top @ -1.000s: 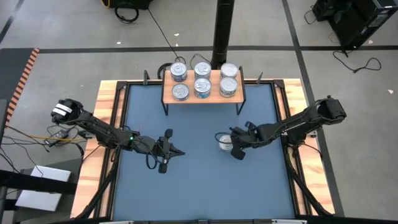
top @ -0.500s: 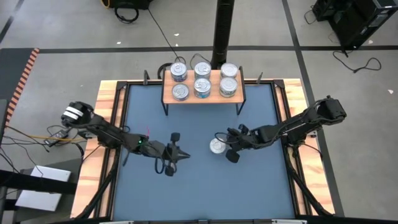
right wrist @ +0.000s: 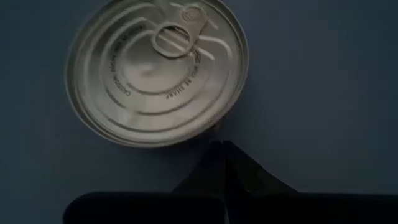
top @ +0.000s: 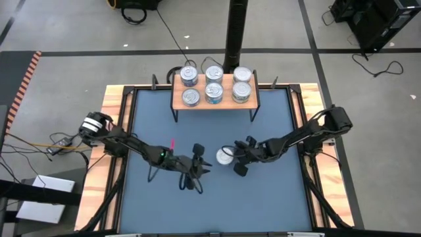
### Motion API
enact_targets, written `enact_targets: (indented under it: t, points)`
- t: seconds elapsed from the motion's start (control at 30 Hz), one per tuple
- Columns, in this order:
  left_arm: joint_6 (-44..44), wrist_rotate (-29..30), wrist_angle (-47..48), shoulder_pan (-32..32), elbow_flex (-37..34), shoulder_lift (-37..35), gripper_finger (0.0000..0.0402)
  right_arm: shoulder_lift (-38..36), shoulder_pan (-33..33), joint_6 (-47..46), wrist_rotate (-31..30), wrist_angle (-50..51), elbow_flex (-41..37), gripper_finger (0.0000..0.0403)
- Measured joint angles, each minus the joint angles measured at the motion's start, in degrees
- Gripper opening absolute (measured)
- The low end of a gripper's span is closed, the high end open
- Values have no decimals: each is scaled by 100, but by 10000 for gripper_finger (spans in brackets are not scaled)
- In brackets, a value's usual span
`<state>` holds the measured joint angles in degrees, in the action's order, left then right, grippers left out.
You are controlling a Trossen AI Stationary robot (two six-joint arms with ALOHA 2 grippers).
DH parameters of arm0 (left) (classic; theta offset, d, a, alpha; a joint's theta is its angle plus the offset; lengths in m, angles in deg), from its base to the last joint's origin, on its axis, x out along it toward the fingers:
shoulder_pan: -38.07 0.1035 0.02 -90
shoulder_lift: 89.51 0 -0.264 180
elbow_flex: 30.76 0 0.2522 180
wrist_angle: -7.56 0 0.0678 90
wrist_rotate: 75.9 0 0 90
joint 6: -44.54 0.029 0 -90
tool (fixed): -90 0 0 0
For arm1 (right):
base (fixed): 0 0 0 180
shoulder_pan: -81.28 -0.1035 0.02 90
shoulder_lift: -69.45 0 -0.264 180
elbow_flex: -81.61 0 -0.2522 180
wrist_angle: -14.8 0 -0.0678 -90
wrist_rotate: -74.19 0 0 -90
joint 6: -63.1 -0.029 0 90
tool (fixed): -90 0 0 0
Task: Stack canned seafood by type on shelf
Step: Stack the blue tuna can on top of the blue tuna can on the shelf
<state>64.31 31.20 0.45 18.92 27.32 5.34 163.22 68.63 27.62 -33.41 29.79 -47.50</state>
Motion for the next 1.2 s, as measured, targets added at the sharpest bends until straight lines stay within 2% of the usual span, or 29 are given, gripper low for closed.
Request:
enact_targets:
  t: [0.13, 0.3, 0.43, 0.93, 1.2]
  points:
    - [284, 57, 397, 0, 348, 290, 122, 202, -10, 67, 35, -490, 9, 0]
    - [597, 699, 643, 8, 609, 683, 123, 277, -56, 218, 103, -878, 7, 0]
    - [838, 893, 634, 93, 688, 888, 123, 276, -85, 299, 172, -1097, 11, 0]
    - [1358, 546, 1308, 261, 774, 964, 119, 276, -119, 520, 208, -1576, 15, 0]
    - [1475, 458, 1433, 394, 772, 963, 75, 274, -122, 568, 273, -1670, 15, 0]
